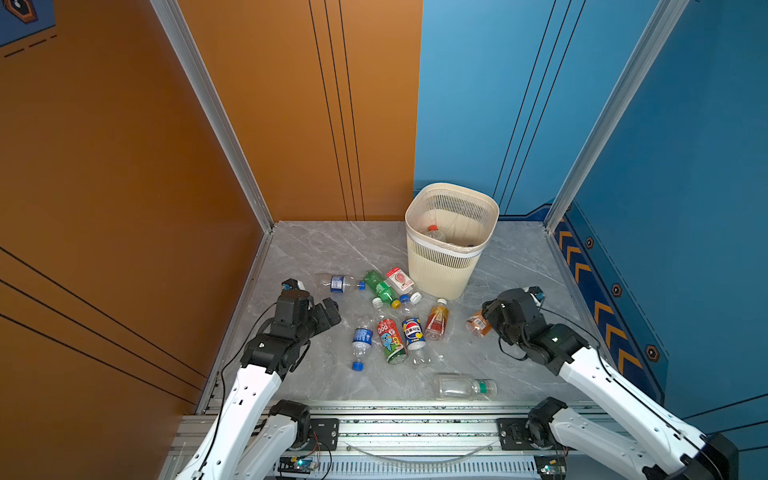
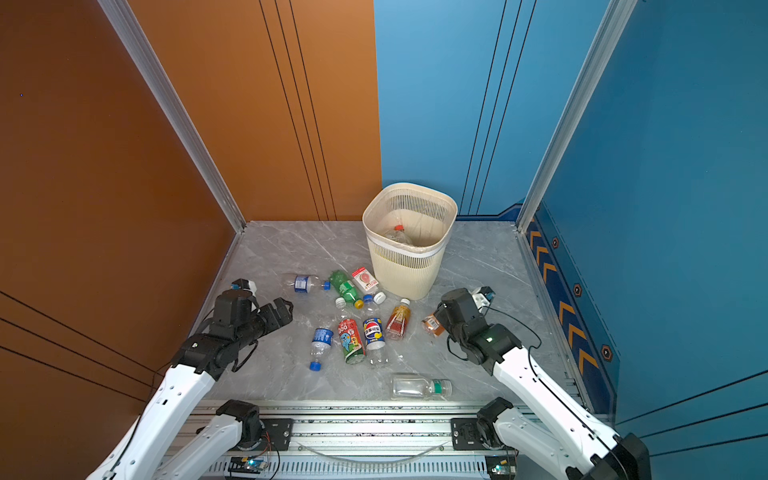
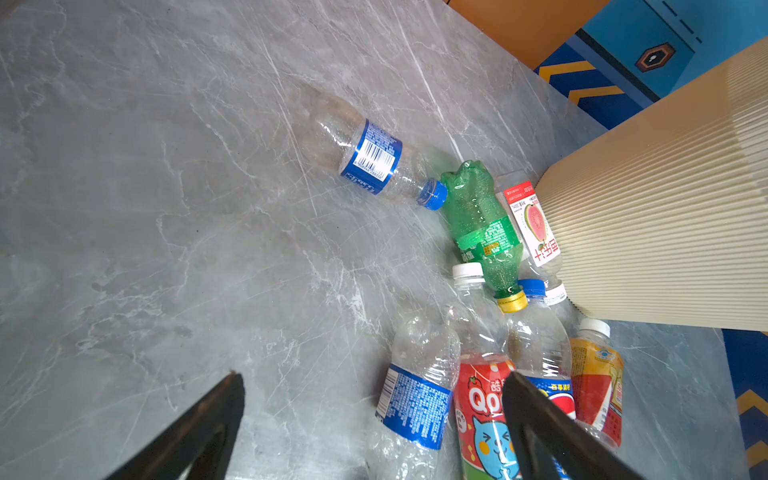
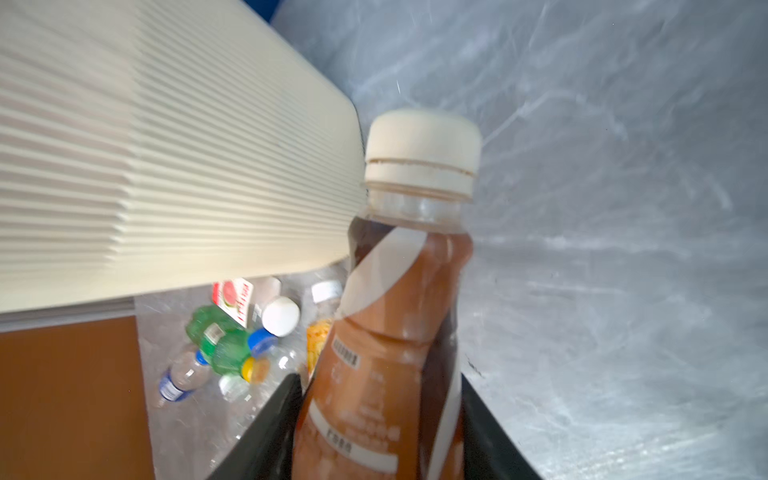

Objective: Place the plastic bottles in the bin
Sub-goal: 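Lift the Nescafe bottle with the right gripper over the bin and release, then withdraw the right arm while the left gripper lowers toward the blue-label water bottle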

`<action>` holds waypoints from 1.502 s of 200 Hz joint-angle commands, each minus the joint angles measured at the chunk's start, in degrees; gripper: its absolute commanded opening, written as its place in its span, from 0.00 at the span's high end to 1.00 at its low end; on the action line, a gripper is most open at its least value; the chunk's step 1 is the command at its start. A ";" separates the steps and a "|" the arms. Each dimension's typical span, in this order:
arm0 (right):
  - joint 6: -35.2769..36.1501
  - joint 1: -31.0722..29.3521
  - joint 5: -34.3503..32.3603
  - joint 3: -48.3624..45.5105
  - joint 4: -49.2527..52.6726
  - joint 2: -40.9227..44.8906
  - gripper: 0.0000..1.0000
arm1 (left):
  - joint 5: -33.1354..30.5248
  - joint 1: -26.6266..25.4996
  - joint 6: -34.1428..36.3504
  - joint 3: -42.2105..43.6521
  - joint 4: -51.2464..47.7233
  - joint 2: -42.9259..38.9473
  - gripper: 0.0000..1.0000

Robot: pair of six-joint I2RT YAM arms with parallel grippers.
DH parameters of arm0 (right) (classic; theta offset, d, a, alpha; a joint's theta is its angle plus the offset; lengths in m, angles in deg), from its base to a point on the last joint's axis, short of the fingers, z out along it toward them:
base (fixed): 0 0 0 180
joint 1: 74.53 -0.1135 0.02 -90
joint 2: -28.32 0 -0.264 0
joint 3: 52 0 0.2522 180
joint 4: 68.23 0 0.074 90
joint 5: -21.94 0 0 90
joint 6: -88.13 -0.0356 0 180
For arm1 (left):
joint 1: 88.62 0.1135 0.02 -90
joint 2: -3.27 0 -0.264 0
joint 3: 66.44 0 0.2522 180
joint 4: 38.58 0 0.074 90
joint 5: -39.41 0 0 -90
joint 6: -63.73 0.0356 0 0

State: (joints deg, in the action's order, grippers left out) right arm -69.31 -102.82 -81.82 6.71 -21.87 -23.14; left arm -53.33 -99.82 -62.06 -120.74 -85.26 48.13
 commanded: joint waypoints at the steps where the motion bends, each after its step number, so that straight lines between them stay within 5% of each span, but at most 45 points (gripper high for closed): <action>1: 11.03 3.67 -0.37 8.80 8.17 1.48 0.52 | 0.95 0.51 -0.79 0.88 -0.21 0.22 0.03; 61: 25.67 6.58 5.52 36.87 6.99 -12.17 0.53 | 1.42 0.68 -1.55 1.92 0.19 0.24 0.02; 132: 32.97 7.41 12.83 65.62 5.58 -38.52 0.53 | 1.82 1.05 -2.71 2.56 -0.05 -0.30 0.02; 238: 34.65 8.86 15.77 71.71 8.31 -49.42 0.52 | 2.45 1.53 -3.40 2.96 -0.47 -0.89 0.02; 251: 34.96 8.87 16.37 71.59 8.90 -50.11 0.46 | 2.48 1.62 -3.30 2.92 -0.50 -0.82 0.02; 270: 35.11 9.16 17.39 71.53 9.79 -50.53 0.20 | 2.66 1.78 -3.28 2.92 -0.60 -0.83 0.02; 300: 35.86 9.65 15.78 71.33 9.94 -47.73 0.04 | 2.77 1.88 -3.23 2.96 -0.67 -0.92 0.02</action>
State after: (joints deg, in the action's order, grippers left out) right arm -34.79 -93.88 -65.62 76.94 -13.61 -73.22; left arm -51.45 -98.64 -65.03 -118.75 -85.16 47.74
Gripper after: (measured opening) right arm 0.923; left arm 0.976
